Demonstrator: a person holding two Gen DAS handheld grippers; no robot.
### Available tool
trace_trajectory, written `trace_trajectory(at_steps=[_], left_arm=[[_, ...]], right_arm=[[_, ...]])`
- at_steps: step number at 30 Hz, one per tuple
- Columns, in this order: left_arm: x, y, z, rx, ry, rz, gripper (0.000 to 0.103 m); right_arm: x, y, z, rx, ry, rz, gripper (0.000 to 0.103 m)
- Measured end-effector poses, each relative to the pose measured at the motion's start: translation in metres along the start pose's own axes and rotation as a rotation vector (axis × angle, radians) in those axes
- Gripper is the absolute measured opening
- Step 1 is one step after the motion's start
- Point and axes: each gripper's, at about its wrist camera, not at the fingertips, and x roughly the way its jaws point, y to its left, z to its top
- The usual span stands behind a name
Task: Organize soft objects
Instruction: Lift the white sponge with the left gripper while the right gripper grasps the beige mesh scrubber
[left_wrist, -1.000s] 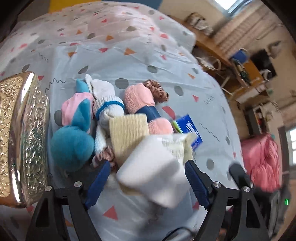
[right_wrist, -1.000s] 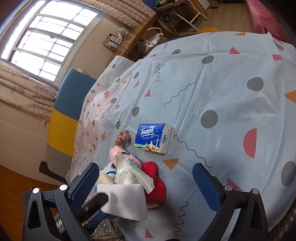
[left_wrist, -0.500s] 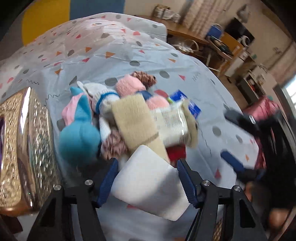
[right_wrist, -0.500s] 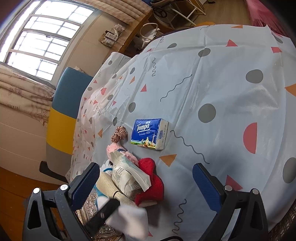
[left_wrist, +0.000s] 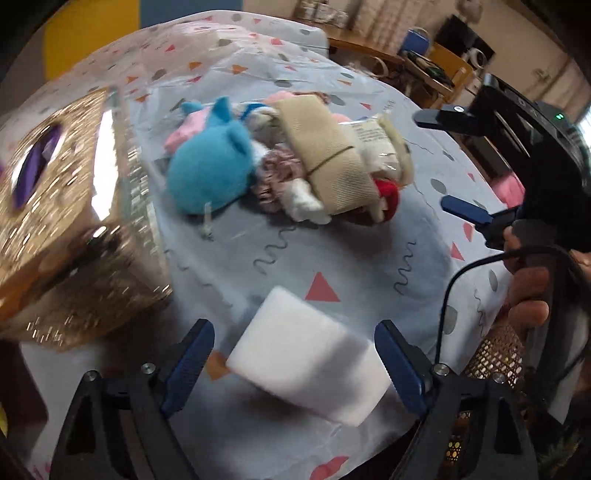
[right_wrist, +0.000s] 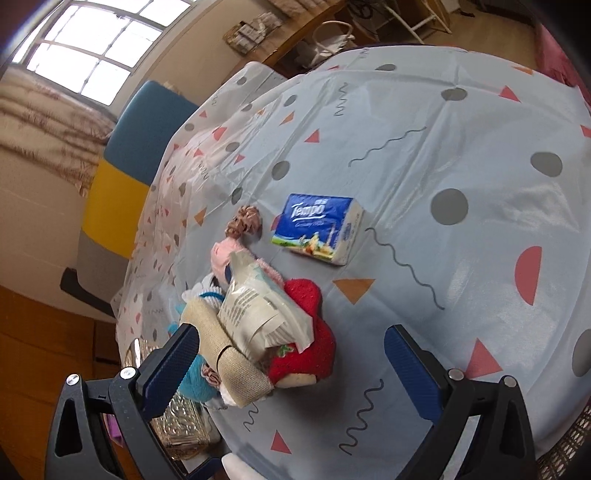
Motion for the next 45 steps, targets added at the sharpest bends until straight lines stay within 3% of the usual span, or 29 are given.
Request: trace_trajectory(at_steps=[3, 7, 10, 13, 18, 19, 21, 23, 26, 28, 31, 34, 42, 45], left_arm=[[-0.013, 0.012, -0.014, -0.070, -0.043, 0.018, 0.089], [-0.017, 0.029, -0.032, -0.202, -0.006, -0.067, 0.088], [-0.015, 0.028, -0.033, -0.219, -0.009, -0.075, 0.087], [-0.021, 0.021, -0.029, -0.210, -0.030, -0.080, 0.087], [-0.023, 0.018, -0.030, -0.181, -0.044, -0.058, 0.087], [-0.023, 0.018, -0.032, -0.171, -0.048, -0.052, 0.085], [-0.022, 0.018, -0.031, -0.168, -0.045, -0.047, 0.083], [-0.023, 0.016, -0.033, -0.161, -0.041, -0.056, 0.077], [-0.024, 0.012, -0.033, -0.147, -0.036, -0.080, 0.067], [-0.024, 0.008, -0.030, -0.146, -0.029, -0.090, 0.066], [-0.015, 0.005, -0.023, -0.177, 0.004, -0.093, 0.068], [-0.003, 0.000, -0.012, -0.240, 0.045, -0.102, 0.073], [0.026, -0.020, 0.013, -0.213, 0.100, 0.025, 0.080], [0.029, -0.028, 0.009, -0.120, 0.069, 0.064, 0.065]], right_arm=[[0.000, 0.012, -0.003, -0.065, -0.001, -0.010, 0.102], [0.003, 0.038, -0.011, -0.218, -0.006, -0.051, 0.090], [0.011, 0.062, -0.022, -0.371, -0.006, -0.092, 0.085], [0.021, 0.085, -0.032, -0.515, 0.002, -0.107, 0.073], [0.052, 0.109, -0.047, -0.710, 0.055, -0.212, 0.064], [0.058, 0.111, -0.052, -0.750, 0.056, -0.254, 0.060], [0.065, 0.111, -0.059, -0.793, 0.093, -0.282, 0.038], [0.060, 0.108, -0.062, -0.796, 0.079, -0.283, 0.032], [0.032, 0.102, -0.044, -0.679, -0.007, -0.177, 0.029], [0.012, 0.092, -0.028, -0.576, -0.074, -0.106, 0.030], [-0.005, 0.079, -0.015, -0.480, -0.123, -0.066, 0.030], [-0.009, 0.079, -0.013, -0.464, -0.141, -0.050, 0.030], [-0.008, 0.080, -0.013, -0.480, -0.136, -0.047, 0.030], [-0.007, 0.078, -0.012, -0.467, -0.131, -0.057, 0.030]])
